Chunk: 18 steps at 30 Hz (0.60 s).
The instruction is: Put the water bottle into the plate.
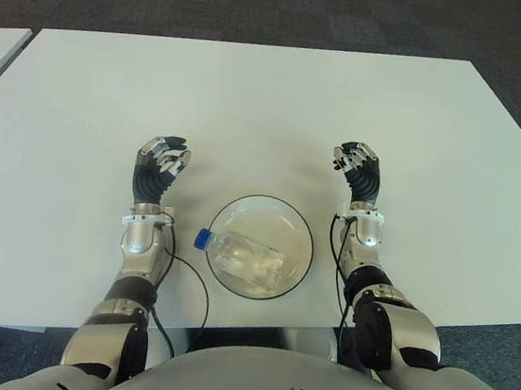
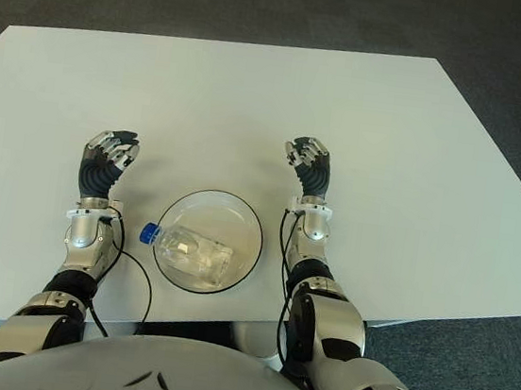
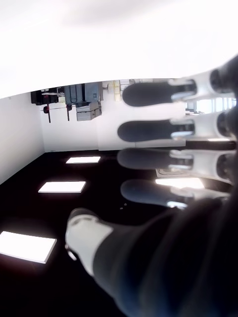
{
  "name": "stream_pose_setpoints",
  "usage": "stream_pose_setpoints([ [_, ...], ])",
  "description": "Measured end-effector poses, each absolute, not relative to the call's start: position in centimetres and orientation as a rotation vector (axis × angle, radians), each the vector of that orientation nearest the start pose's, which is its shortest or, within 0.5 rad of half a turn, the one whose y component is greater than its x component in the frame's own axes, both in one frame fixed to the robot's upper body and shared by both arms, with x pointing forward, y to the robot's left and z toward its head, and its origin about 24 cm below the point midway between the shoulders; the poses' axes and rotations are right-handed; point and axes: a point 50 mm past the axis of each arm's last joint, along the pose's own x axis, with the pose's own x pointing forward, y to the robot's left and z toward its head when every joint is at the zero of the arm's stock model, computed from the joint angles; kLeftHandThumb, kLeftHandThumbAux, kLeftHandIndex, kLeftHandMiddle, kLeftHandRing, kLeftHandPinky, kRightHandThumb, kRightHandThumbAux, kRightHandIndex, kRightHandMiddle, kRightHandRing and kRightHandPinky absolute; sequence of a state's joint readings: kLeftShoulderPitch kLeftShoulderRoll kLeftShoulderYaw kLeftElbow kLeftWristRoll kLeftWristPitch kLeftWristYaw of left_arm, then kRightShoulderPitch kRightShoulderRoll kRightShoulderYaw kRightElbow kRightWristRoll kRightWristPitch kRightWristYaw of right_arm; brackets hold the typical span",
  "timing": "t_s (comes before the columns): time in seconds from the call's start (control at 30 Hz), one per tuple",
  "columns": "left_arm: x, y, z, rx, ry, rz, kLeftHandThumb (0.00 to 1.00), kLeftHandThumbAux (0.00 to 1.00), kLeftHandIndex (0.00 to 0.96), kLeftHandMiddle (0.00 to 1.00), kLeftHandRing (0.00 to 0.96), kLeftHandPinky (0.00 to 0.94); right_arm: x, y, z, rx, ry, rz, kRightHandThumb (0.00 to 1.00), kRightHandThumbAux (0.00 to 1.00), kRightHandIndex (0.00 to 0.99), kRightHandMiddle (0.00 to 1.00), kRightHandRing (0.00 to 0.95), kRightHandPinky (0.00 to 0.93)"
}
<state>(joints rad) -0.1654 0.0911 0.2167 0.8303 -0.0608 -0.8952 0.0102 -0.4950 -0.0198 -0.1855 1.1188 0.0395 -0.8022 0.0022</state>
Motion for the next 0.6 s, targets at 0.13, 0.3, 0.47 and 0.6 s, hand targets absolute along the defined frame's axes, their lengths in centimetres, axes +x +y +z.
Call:
stream_pose_setpoints([
  [0.13, 24.3, 21.37, -0.9, 0.044, -0.249, 0.213, 0.694, 0.715, 0.429, 0.49, 0.495, 0.491, 31.0, -15.34, 0.55, 0.041, -0.15, -0.062, 0.706, 0.725, 0.435, 0.566, 0.585, 0.612],
  [0.3, 24.38, 21.69, -0.72, 0.057, -0.25, 0.21, 0.695, 0.716, 0.429, 0.489, 0.495, 0.497, 31.16, -15.28, 0.51, 0.015, -0.131, -0.061, 0.707, 0.727, 0.434, 0.556, 0.578, 0.591],
  [0.47, 24.53, 21.85, -0.68, 0.064, -0.234, 0.206, 0.697, 0.716, 0.43, 0.494, 0.499, 0.5, 31.37, -15.44, 0.46, -0.014, -0.103, -0.067, 0.707, 0.728, 0.433, 0.534, 0.554, 0.552],
  [0.6, 24.66, 21.93, -0.66, 0.067, -0.221, 0.204, 0.698, 0.716, 0.43, 0.495, 0.499, 0.495, 31.52, -15.49, 0.18, -0.025, -0.059, -0.075, 0.707, 0.729, 0.432, 0.523, 0.544, 0.549],
])
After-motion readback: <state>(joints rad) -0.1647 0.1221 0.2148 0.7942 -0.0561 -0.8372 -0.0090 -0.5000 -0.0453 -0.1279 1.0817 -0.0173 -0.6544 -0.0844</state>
